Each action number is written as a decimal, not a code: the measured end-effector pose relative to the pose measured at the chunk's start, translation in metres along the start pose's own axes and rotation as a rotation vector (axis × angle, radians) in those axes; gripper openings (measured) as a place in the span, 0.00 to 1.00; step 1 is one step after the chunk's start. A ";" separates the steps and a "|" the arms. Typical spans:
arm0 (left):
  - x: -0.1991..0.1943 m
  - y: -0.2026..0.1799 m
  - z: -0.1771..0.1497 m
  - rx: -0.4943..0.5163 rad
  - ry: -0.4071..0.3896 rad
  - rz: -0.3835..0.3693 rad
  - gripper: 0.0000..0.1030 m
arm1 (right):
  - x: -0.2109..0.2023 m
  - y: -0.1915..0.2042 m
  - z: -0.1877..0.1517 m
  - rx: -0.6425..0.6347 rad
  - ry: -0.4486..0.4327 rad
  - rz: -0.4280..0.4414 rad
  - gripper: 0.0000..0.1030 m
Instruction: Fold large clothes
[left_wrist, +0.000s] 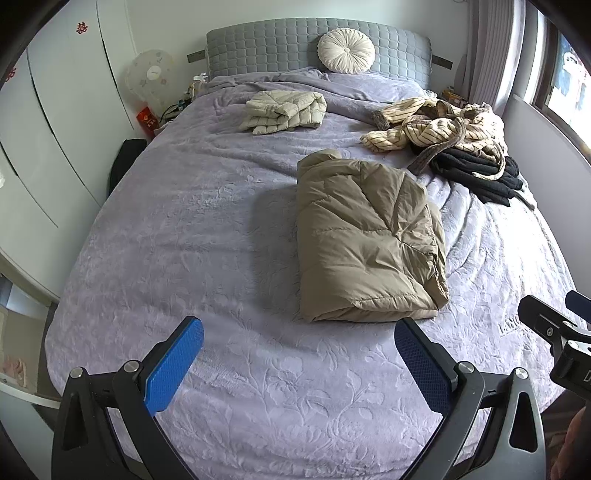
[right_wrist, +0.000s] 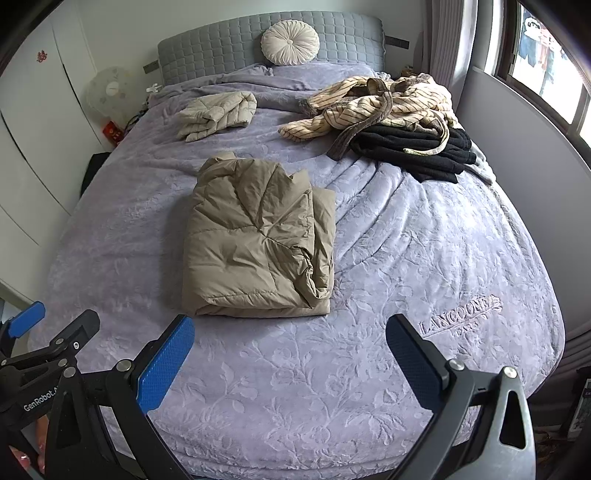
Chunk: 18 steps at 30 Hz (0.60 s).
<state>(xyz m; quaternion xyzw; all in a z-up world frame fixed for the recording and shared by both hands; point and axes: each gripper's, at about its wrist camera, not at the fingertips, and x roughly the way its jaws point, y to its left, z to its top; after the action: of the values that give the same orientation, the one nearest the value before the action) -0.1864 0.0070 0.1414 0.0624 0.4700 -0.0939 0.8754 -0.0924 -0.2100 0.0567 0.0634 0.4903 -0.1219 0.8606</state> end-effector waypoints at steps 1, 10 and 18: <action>0.000 0.000 0.000 0.000 0.000 0.000 1.00 | 0.000 -0.001 0.001 -0.001 -0.001 -0.002 1.00; 0.001 0.000 0.002 0.003 0.002 0.000 1.00 | 0.000 0.000 0.001 0.000 0.000 0.001 1.00; 0.001 0.001 0.002 0.004 0.002 -0.001 1.00 | 0.000 0.000 0.000 0.000 -0.001 -0.004 1.00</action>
<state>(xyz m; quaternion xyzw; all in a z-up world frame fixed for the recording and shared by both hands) -0.1838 0.0069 0.1418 0.0642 0.4706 -0.0951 0.8748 -0.0924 -0.2095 0.0571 0.0625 0.4901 -0.1237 0.8606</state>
